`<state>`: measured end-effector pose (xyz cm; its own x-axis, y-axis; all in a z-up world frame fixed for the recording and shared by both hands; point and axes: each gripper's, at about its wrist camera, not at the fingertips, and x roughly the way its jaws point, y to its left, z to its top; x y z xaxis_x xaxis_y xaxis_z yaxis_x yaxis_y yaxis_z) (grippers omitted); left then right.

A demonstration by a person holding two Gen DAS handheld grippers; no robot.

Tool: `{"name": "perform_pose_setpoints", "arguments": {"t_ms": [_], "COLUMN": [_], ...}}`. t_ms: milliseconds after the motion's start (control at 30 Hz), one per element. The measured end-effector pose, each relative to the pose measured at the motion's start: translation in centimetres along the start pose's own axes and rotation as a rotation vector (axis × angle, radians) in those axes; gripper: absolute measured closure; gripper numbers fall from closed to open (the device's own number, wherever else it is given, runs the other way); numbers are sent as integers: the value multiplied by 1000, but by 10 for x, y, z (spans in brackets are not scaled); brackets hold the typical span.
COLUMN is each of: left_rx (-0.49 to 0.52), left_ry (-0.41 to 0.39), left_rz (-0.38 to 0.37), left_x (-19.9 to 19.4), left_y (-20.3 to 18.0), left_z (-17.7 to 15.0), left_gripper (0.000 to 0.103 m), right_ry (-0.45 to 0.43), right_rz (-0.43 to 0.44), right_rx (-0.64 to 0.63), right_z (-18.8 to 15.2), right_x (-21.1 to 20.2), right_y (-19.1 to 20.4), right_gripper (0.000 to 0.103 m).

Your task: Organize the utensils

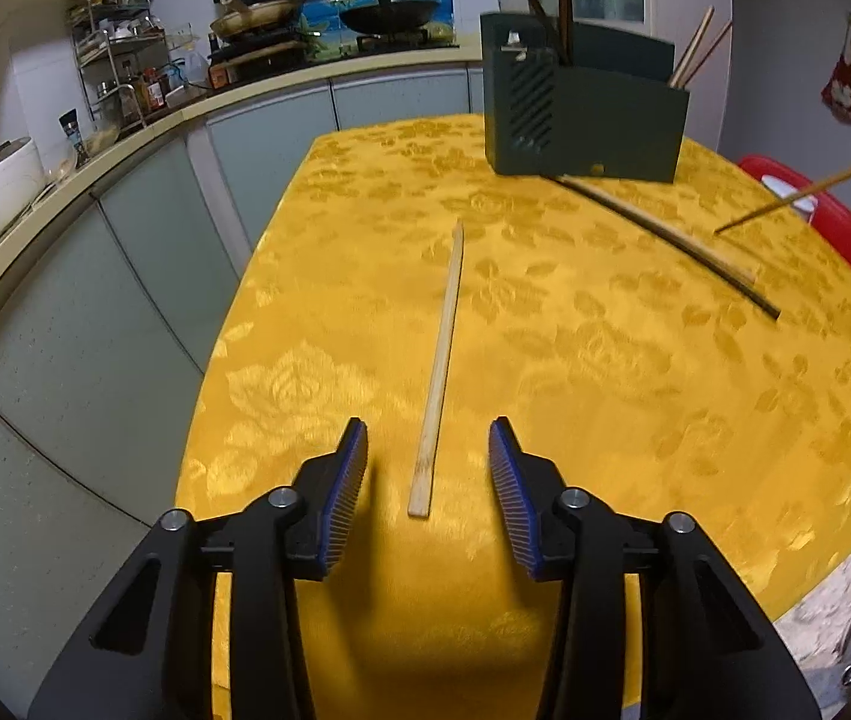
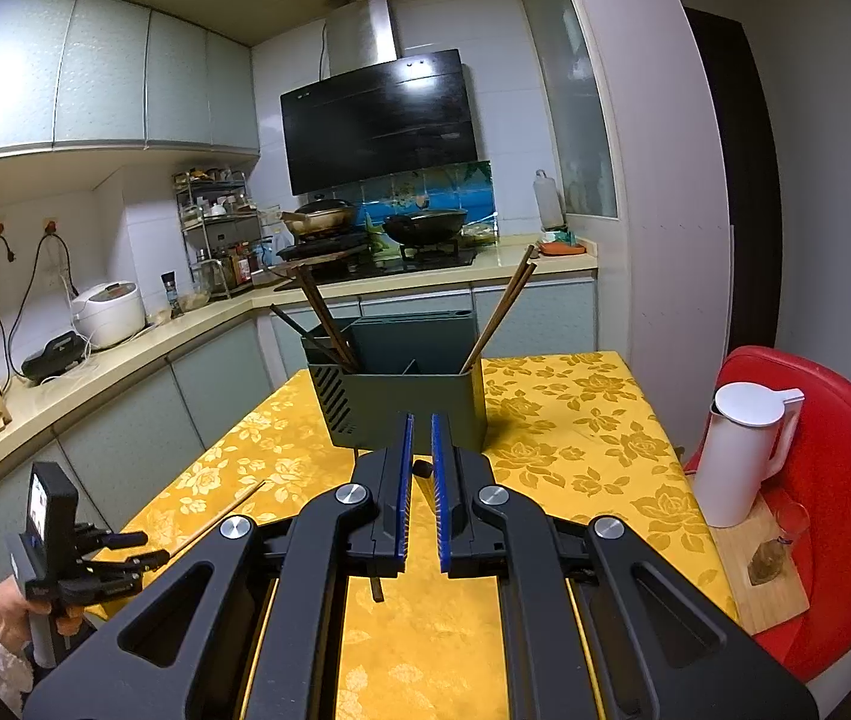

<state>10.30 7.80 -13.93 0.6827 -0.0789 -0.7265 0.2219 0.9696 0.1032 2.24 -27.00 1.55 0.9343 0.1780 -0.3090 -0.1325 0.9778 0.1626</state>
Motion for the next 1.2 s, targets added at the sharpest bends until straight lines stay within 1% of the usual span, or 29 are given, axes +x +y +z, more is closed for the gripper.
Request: {"name": "perform_pose_setpoints", "arguments": {"t_ms": [100,233,267,300,333,367,433,533,600,633,900,1067,1200], "left_rx": [13,7,-2,-4,1,24,46,8,14,24,57,52,63], "left_ry": [23,16,11,4,-5,-18,-22,3,19,12,-137,-180,-215], "left_rz": [5,6,-2,-12,-18,-8,11,-20,-15,-15,-22,-45,-48], "left_x": [5,6,6,5,5,3,4,4,2,-2,-58,-77,-87], "left_y": [-1,-1,-1,-1,-3,-8,-14,-7,-8,-10,-22,-27,-31], "left_z": [-5,-11,-12,-14,-16,-18,-17,-13,-10,-8,25,45,60], "left_gripper": [76,77,80,87,91,95,96,96,96,96,96,96,96], "right_ry": [0,-1,-1,0,0,0,-1,-4,-7,-9,-30,-45,-49], "right_rz": [1,2,3,4,4,5,4,7,9,12,22,38,52], "right_rx": [0,0,2,1,2,5,13,22,24,23,24,24,18], "right_z": [0,0,1,0,0,1,1,2,2,3,5,12,26], "right_x": [0,0,0,0,0,0,-1,-2,-3,-4,-10,-11,-4], "right_y": [-1,-1,-1,-1,-2,-2,-3,-4,-4,-3,0,-1,-2], "right_gripper": [96,96,96,96,96,96,96,96,96,96,96,96,96]}}
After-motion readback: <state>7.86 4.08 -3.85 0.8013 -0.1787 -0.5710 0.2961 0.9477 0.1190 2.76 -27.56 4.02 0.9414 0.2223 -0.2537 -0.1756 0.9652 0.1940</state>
